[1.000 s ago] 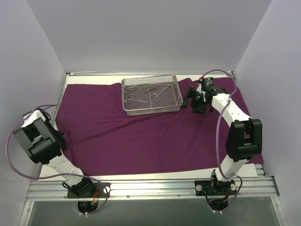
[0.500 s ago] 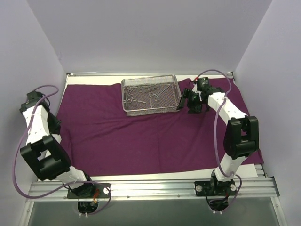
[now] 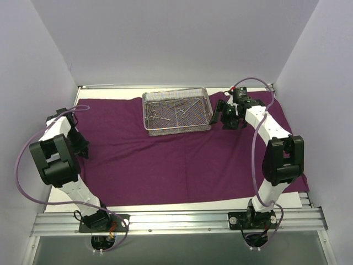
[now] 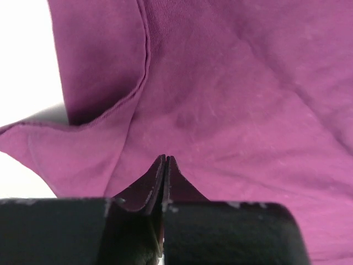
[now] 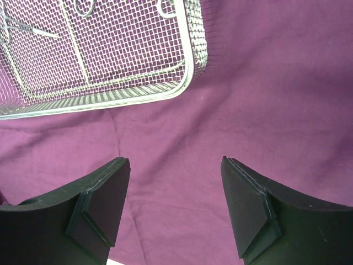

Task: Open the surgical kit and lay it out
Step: Smooth out the surgical kit at the center of the board.

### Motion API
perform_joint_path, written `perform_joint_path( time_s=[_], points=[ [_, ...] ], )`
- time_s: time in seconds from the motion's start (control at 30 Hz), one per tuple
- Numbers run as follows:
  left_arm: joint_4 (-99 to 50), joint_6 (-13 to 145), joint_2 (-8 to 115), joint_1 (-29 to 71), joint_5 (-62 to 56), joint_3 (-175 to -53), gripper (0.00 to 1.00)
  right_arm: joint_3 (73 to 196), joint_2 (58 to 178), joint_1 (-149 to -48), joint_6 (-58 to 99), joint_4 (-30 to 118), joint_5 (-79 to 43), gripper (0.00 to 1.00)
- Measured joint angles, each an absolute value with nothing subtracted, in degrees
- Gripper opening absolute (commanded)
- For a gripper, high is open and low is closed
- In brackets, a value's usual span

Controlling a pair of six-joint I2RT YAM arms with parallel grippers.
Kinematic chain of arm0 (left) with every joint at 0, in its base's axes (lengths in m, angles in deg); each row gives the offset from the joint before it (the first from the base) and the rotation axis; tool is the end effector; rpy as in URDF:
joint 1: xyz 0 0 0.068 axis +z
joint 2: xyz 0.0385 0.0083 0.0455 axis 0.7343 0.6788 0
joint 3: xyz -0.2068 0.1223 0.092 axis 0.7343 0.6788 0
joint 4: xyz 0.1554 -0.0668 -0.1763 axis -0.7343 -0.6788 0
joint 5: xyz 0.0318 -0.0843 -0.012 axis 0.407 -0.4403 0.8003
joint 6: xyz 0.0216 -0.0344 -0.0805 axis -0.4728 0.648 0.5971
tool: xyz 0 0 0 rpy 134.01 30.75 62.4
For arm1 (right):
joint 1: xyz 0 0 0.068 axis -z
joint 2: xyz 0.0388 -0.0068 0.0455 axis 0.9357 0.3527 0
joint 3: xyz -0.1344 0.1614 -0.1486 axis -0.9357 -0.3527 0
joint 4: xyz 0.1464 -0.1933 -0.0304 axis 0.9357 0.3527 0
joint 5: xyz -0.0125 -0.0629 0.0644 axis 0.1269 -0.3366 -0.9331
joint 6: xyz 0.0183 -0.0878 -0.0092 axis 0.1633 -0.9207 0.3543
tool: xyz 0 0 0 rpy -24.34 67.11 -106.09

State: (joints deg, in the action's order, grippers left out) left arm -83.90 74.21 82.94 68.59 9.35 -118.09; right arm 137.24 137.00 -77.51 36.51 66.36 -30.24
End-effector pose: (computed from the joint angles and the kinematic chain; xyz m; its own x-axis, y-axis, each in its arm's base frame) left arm 0.2986 0.1227 0.1441 -0.7487 -0.6559 -0.0960 -0.6613 0.7490 0.0399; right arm 0.3941 0.0848 0.2223 -0.7915 0.2543 -0.5558 -0.0748 0.8622 0.5010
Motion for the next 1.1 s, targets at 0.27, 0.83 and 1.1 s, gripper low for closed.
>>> perform_joint_path(
  time_s=[0.27,0.83,1.1],
  points=[
    [-83.9,73.2,86.8,68.6,16.0,-116.5,0.02,137.2,137.0,-76.9,36.5,66.3,-30.1,0.68],
    [-97.6,85.1,76.9,72.3,40.3,-116.5,0.02,136.3,136.9,-76.9,36.5,66.3,-30.9,0.68],
    [-89.2,75.7,77.5,69.0,25.3,-116.2,0.28,135.4,136.9,-77.0,36.6,66.2,-31.3,0.68]
  ],
)
